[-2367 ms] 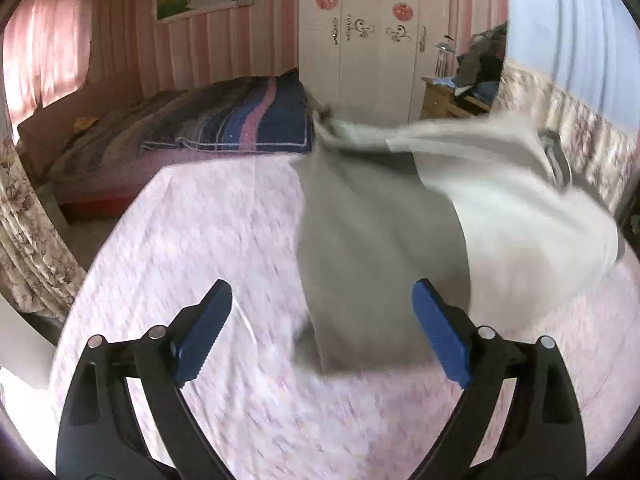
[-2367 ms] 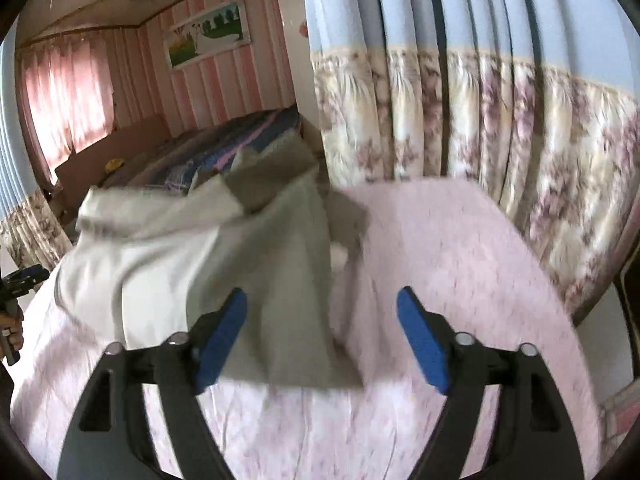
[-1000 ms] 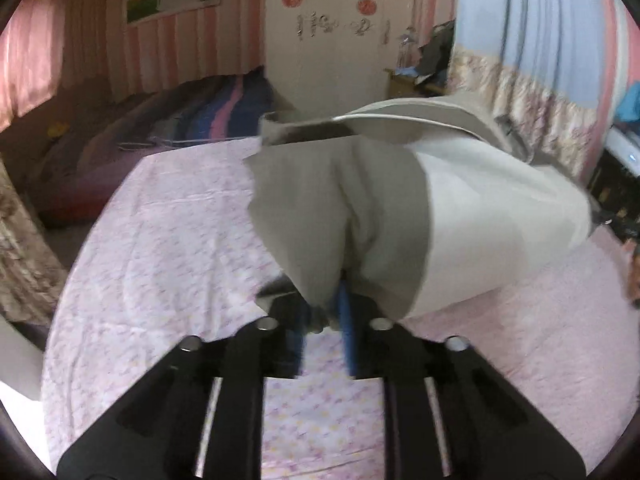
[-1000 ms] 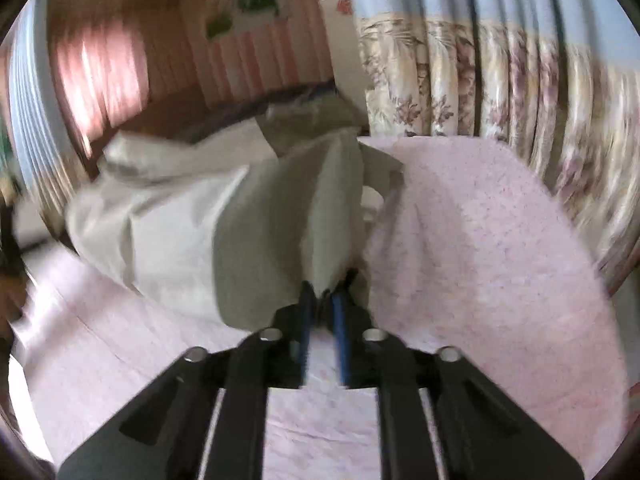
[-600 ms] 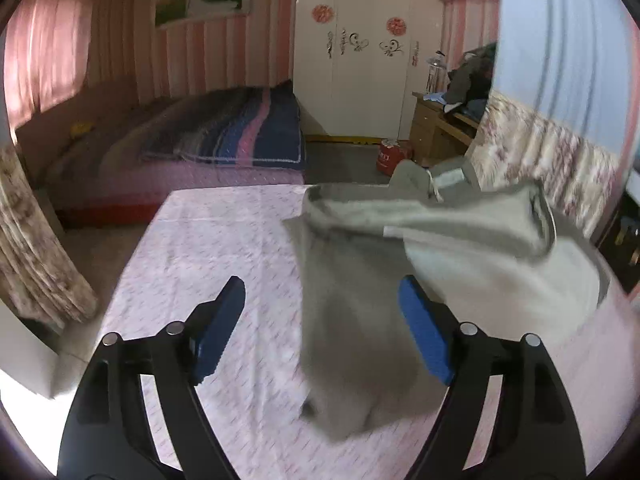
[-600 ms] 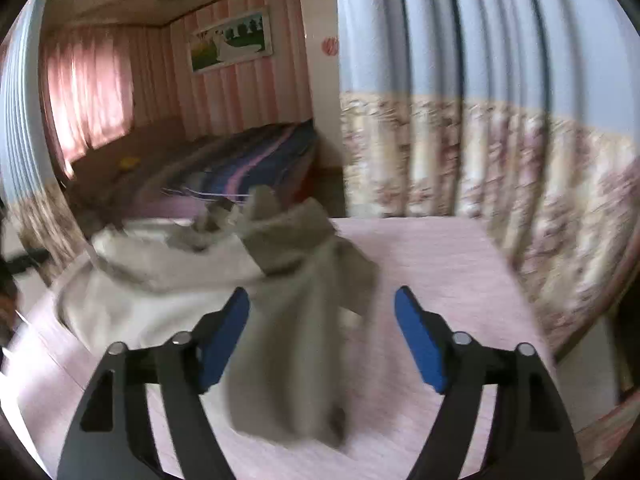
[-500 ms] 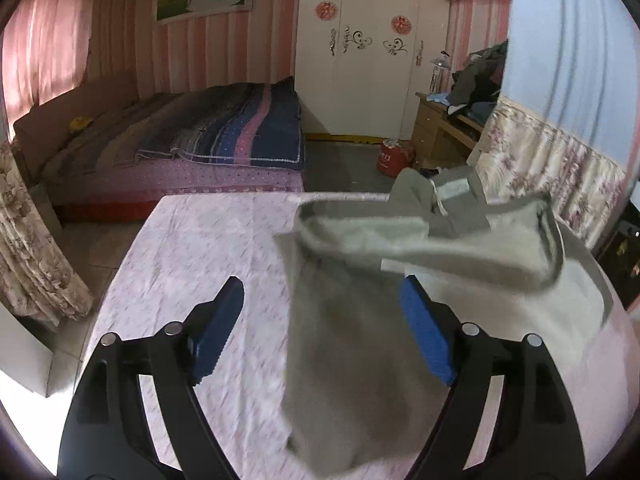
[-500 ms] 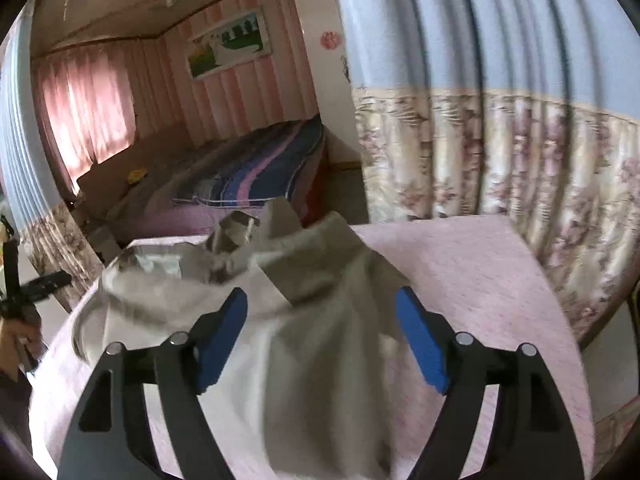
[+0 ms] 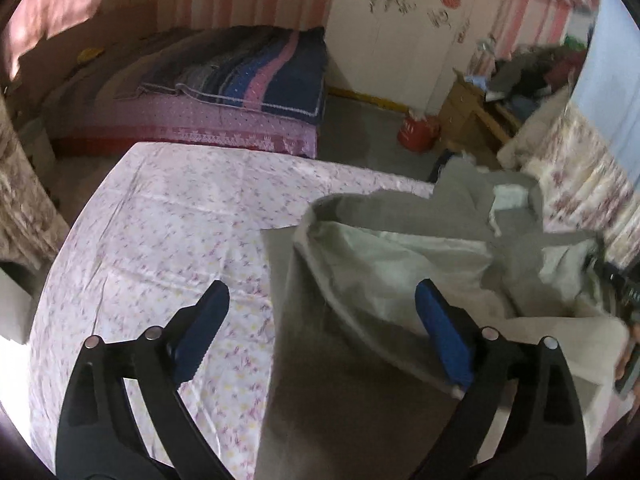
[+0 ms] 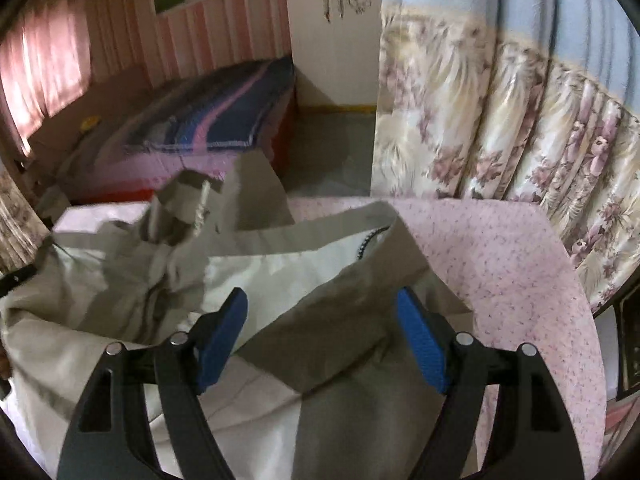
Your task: Fold large clothes
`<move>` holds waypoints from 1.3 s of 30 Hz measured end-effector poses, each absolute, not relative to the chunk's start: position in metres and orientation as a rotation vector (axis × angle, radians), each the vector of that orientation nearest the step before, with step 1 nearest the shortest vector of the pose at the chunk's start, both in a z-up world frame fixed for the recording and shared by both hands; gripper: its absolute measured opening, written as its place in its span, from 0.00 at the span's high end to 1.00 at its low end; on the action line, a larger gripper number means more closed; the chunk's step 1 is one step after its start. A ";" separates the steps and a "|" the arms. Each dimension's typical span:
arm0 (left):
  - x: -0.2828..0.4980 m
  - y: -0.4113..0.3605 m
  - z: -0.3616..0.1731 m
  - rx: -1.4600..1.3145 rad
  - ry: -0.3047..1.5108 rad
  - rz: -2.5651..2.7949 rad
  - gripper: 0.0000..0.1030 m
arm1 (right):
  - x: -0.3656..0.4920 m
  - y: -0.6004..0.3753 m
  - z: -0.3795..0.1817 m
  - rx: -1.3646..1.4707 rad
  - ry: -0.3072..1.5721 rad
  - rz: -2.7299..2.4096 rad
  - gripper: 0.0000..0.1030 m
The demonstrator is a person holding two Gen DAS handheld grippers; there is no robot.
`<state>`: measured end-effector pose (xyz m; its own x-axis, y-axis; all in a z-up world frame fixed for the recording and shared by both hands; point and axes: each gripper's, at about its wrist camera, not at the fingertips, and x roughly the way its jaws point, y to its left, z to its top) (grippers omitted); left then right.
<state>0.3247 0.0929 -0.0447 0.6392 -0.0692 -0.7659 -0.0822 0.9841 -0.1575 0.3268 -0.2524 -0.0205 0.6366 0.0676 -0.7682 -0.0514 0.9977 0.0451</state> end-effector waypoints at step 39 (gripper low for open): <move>0.468 0.095 -0.045 0.131 0.848 0.306 0.14 | 0.452 -0.287 -0.010 0.001 0.719 -0.062 0.04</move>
<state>0.4682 0.0950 -0.0447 0.6210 0.3171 -0.7168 -0.2135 0.9484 0.2346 0.4518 -0.2868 -0.0097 0.7509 -0.0567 -0.6579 0.0573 0.9981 -0.0206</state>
